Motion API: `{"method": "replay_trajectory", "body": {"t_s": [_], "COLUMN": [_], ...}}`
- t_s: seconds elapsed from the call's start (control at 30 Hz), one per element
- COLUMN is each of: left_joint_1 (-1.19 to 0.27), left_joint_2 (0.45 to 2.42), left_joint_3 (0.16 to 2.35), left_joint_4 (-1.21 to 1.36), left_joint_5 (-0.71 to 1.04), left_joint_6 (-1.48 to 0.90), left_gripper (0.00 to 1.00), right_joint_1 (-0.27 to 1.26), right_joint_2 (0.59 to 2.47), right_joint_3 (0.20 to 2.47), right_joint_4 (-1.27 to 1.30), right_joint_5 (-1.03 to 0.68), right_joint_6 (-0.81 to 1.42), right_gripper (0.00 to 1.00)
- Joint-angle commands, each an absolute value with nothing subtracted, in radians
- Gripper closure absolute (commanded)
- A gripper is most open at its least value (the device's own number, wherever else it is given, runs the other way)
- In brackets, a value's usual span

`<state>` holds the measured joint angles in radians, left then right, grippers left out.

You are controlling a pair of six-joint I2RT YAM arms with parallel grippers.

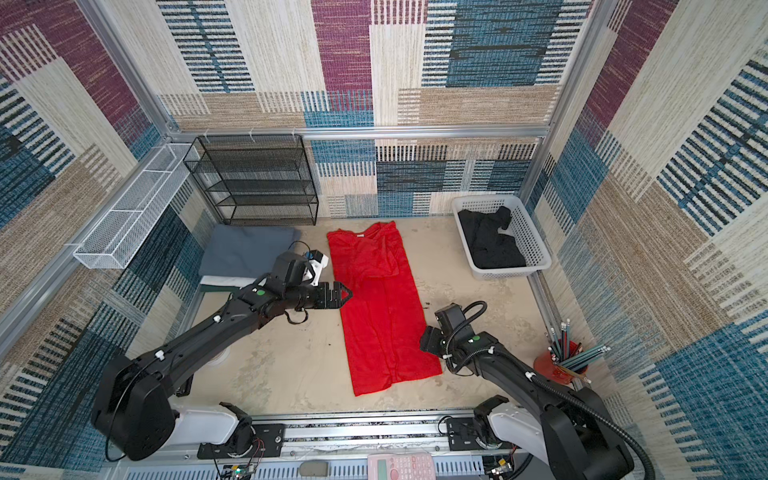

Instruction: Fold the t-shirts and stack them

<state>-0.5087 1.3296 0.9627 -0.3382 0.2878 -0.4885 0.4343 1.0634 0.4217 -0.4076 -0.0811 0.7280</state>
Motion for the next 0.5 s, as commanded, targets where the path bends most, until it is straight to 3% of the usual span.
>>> {"method": "replay_trajectory", "body": {"t_s": [0.0,0.23,0.47], "left_joint_1": [-0.511,-0.501,-0.434], "left_joint_2": [1.263,1.178,1.128], "left_joint_3": [0.888,0.810,0.717], "left_joint_4": [-0.323,-0.372,-0.193], "left_joint_5": [0.274,0.208,0.310], "left_joint_6": [-0.554,-0.529,-0.554], "left_gripper": [0.02,0.02,0.02], "right_joint_1": [0.436,0.436,0.435], "right_joint_2": [1.027,0.990,0.955], "right_joint_3": [0.386,0.359,0.342], "right_joint_4": [-0.466,-0.474,-0.480], "right_joint_5": [-0.162,-0.216,-0.248], "right_joint_6": [0.751,0.728,0.754], "right_gripper": [0.27,0.27,0.27]}}
